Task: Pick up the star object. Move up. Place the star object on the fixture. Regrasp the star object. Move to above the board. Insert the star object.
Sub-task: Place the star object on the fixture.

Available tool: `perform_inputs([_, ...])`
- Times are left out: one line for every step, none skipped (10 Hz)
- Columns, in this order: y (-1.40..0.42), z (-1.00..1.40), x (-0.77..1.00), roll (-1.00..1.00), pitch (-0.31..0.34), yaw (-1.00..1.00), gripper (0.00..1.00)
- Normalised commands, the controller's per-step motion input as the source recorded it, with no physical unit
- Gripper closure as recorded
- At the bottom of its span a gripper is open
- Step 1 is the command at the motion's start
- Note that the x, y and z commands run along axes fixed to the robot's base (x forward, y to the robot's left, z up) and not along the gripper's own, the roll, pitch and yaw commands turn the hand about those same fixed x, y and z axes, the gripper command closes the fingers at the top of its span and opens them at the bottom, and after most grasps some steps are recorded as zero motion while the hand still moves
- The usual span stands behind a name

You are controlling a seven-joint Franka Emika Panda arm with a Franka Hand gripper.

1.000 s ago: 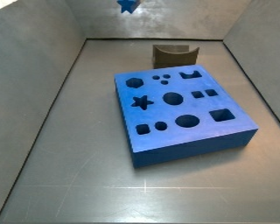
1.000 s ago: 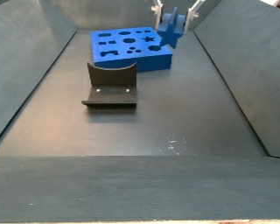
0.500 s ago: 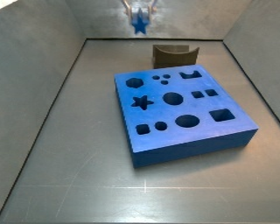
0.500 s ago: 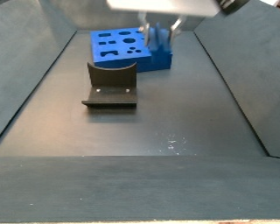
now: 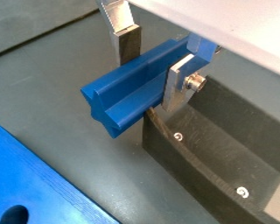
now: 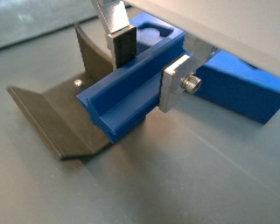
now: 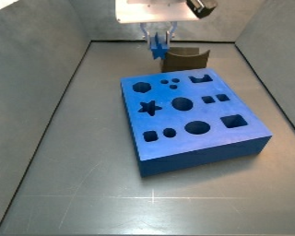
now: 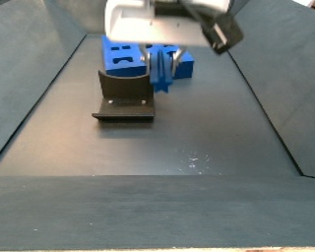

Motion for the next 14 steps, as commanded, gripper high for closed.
perform_inputs([-0.02,-0.03,0.59,-0.04,-0.047,0.05,1.0])
perform_inputs([-0.02,-0.02,0.59,-0.04,-0.047,0.05,1.0])
perform_inputs([-0.02,-0.02,0.59,-0.04,-0.047,0.05,1.0])
perform_inputs([-0.02,-0.02,0.59,-0.04,-0.047,0.05,1.0])
perform_inputs([0.46,1.0,0.69,-1.0,0.118,-0.01,1.0])
perform_inputs([0.46,1.0,0.69,-1.0,0.119,-0.01,1.0])
perform_inputs([0.41,1.0,0.75,-1.0,0.128,-0.04,1.0])
perform_inputs([0.37,1.0,0.79,-1.0,0.126,-0.04,1.0])
perform_inputs([0.32,1.0,0.86,-1.0,0.16,-0.05,1.0])
perform_inputs([0.32,1.0,0.89,-1.0,0.164,-0.06,1.0])
perform_inputs([0.2,0.65,0.7,-0.94,0.159,-0.09,1.0])
perform_inputs([0.15,0.48,0.62,-0.83,0.143,-0.09,1.0])
perform_inputs([0.09,0.12,0.48,-0.58,0.112,-0.1,1.0])
perform_inputs([0.07,0.01,0.41,-0.42,0.082,-0.11,1.0])
